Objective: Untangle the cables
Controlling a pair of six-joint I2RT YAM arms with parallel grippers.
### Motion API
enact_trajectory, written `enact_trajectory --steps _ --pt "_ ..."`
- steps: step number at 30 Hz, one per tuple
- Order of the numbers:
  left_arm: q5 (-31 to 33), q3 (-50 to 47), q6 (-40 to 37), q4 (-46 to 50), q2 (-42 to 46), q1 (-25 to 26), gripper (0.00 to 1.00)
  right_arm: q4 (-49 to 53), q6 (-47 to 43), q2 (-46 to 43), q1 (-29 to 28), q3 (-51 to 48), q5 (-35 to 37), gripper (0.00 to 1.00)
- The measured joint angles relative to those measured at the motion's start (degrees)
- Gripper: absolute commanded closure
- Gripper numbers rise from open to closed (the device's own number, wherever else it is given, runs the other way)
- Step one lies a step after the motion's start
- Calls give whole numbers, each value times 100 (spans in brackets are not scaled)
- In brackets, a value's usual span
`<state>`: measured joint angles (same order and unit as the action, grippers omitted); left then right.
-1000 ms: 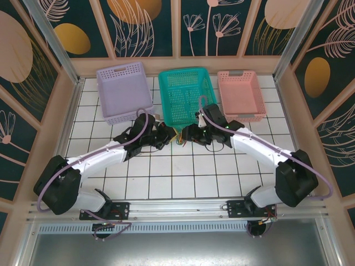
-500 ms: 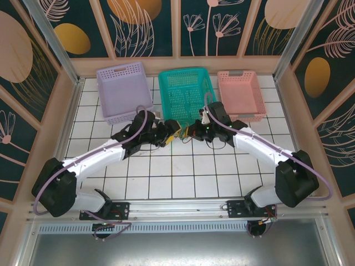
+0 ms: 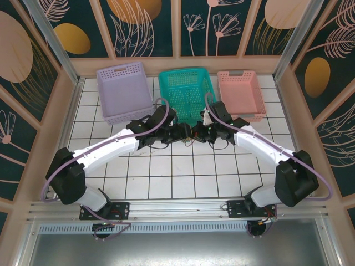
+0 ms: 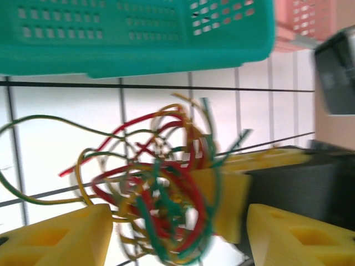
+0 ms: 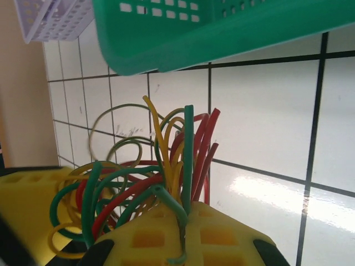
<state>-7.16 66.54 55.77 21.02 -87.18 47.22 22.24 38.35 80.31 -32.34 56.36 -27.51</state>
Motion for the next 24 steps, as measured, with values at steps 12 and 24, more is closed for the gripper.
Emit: enact_trajectory --steps 12,24 --pt "-138 -50 127 -319 -149 4 45 -105 295 -326 236 -199 -275 100" --pt "-452 -1388 1523 -2509 367 -24 100 -2033 2481 -1237 1174 -1744 -1843 100"
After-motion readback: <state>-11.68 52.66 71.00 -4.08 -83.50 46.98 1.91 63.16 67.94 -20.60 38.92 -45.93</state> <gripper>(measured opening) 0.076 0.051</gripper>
